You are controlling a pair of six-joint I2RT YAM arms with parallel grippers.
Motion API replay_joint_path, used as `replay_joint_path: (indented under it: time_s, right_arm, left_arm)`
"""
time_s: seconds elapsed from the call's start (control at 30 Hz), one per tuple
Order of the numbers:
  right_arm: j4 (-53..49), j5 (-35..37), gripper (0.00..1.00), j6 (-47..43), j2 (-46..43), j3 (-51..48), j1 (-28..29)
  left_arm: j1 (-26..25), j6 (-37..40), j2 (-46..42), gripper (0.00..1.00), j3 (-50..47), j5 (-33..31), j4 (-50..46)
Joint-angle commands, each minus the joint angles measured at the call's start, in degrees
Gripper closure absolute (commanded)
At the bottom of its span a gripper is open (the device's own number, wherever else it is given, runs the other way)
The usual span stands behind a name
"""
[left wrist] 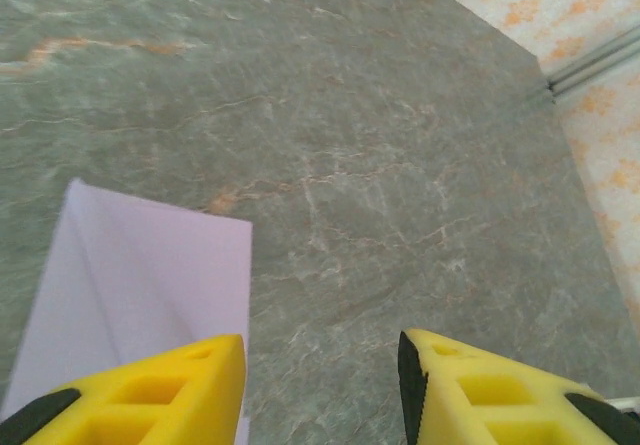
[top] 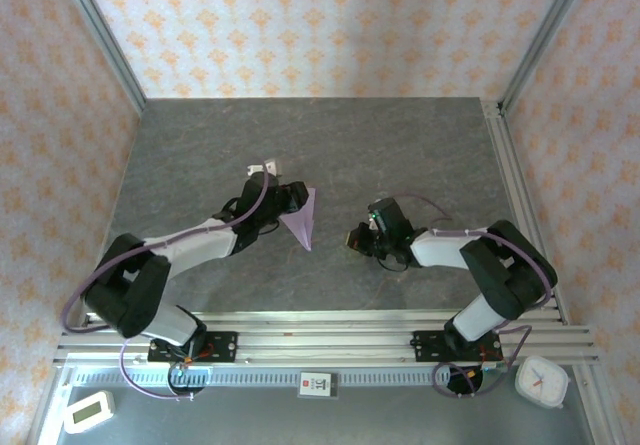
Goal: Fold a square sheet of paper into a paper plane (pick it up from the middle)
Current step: Fourth fold the wing at the center of the table.
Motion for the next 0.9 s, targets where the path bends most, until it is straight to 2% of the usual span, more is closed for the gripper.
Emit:
replay_joint_path:
  time_s: [0.0,0.07,0.17,0.27,0.4,0.6,0.73,0.87]
  right_arm:
    - [0.39,0.46,0.97,1.1,-1.09,-0.37,-0.24]
    - [0.6,-0.13,0.91,0.91,-0.6,-0.03,-0.28]
    - [0.69,-0.39,0.89,0.82,-0.11,0.34,-0.27]
    - [1.62,-1.37,0.89,1.05,0.26,0.47,-0.28]
    - [4.41,-4.98,0.95,1.17,1.18,1.22,0.7]
    - [3.95,-4.32,0.96,1.34,3.27,4.45,3.02]
    - [4.07,-3.17,0.91,2.08,3.46,4.29,3.05]
    - [3.33,-1.85,0.84,2.12,2.6,3.63,3.06]
  left_arm:
    - [-2.12,1.28,-2.45,0.54,-2.78,-6.7,-8.07]
    - [-2.55,1.62,-2.29,0.54,-3.47,-6.57,-8.04]
    - [-3.16,3.14,0.34,0.54,-2.67,-7.04,-8.21]
    - [-3.27,4.11,3.92,0.54,-0.31,-8.0,-8.52]
    - [-3.12,5.08,7.9,0.59,3.25,-9.07,-8.45]
    - [-2.91,5.97,13.79,0.6,9.02,-5.95,-7.84]
    - [-2.92,5.97,17.2,0.62,11.47,-4.12,-8.93]
    - [-3.14,5.39,15.66,0.62,9.18,-4.56,-8.0]
